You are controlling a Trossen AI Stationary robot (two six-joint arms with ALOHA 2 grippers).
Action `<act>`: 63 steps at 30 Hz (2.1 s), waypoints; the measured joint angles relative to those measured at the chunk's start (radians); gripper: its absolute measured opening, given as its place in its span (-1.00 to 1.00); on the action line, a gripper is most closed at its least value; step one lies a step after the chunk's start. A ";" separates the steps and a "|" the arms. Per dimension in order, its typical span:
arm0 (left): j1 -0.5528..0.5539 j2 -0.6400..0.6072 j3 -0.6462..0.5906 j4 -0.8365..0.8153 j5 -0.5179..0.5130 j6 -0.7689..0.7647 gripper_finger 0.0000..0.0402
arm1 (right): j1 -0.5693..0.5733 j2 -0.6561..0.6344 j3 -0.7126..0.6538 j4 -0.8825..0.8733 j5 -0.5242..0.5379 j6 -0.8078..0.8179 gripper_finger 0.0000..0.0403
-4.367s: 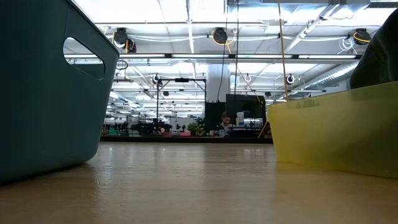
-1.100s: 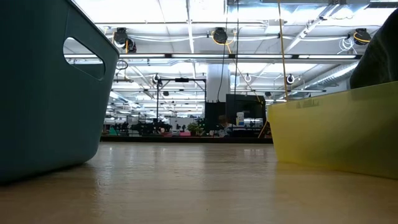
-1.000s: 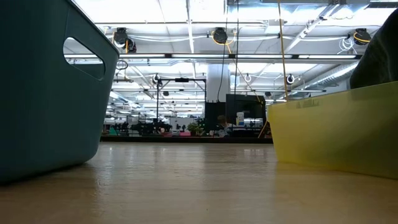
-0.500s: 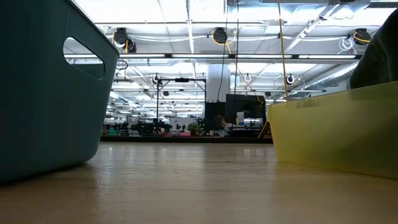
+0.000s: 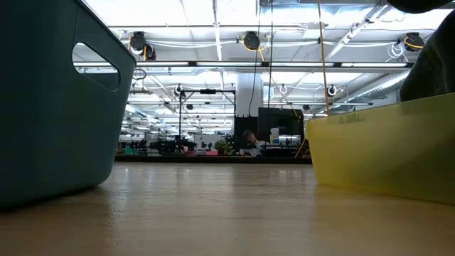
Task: Pick & Place hat
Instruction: Put the gray cap into the yellow bin
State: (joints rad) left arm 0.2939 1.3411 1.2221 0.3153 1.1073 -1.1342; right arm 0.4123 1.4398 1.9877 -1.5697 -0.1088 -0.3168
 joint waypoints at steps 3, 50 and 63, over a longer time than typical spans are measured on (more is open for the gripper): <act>0.000 0.000 0.000 0.000 -0.022 -0.021 -0.24 | 0.025 0.026 0.000 -0.001 0.006 -0.002 -1.00; -0.002 -0.001 0.000 -0.140 -0.044 -0.075 -0.24 | 0.133 0.129 -0.661 0.617 -0.031 -0.060 -1.00; -0.002 -0.001 0.000 -0.140 -0.062 -0.075 -0.24 | 0.037 0.128 -0.859 0.792 -0.034 -0.099 -1.00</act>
State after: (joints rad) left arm 0.2924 1.3403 1.2221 0.1757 1.0458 -1.2087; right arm 0.4493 1.5677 1.1283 -0.7780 -0.1432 -0.4160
